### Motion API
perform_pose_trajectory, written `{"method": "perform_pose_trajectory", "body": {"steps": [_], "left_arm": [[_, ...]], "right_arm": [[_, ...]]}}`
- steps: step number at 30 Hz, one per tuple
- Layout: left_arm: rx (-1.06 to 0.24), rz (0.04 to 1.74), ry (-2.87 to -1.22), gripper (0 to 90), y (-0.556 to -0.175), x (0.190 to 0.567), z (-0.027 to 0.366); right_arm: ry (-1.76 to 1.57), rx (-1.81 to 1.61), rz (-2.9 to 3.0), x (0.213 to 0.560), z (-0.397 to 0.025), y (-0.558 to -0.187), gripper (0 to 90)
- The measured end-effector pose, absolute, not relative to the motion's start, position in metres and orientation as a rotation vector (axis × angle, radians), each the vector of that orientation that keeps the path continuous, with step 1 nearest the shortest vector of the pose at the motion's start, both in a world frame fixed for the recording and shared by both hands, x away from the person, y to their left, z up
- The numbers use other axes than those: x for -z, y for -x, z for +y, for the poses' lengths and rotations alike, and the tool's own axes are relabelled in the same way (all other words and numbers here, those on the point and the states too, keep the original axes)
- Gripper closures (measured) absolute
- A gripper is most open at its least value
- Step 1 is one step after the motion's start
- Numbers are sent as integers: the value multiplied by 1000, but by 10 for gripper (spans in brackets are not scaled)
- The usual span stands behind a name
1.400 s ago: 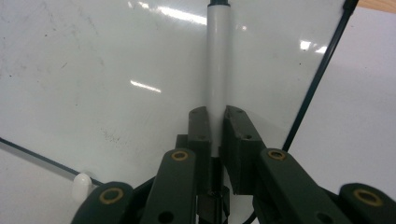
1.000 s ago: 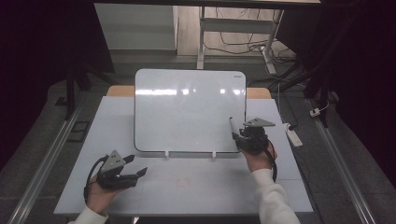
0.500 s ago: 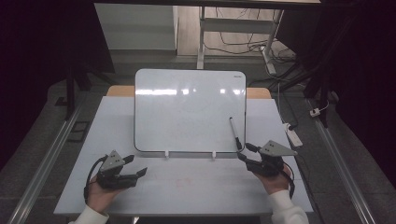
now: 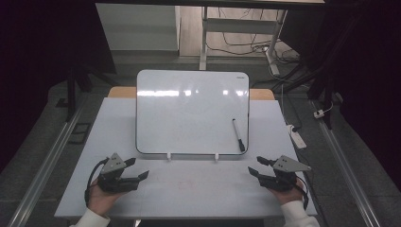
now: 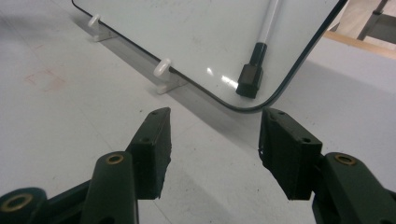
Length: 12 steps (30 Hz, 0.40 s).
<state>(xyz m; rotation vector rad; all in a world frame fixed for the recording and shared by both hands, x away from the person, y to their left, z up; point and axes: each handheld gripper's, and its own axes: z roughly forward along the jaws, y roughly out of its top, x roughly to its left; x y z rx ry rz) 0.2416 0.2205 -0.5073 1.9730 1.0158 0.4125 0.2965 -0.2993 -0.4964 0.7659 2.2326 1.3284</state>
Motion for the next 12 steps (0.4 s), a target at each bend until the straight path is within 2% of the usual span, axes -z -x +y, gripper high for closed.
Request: {"method": "perform_pose_trajectory", "body": {"steps": [12], "left_arm": [[-405,1012,-1977,278,-241,508,221]], "right_arm": [[-756,-1300,2233,498,-298,-297,438]]}}
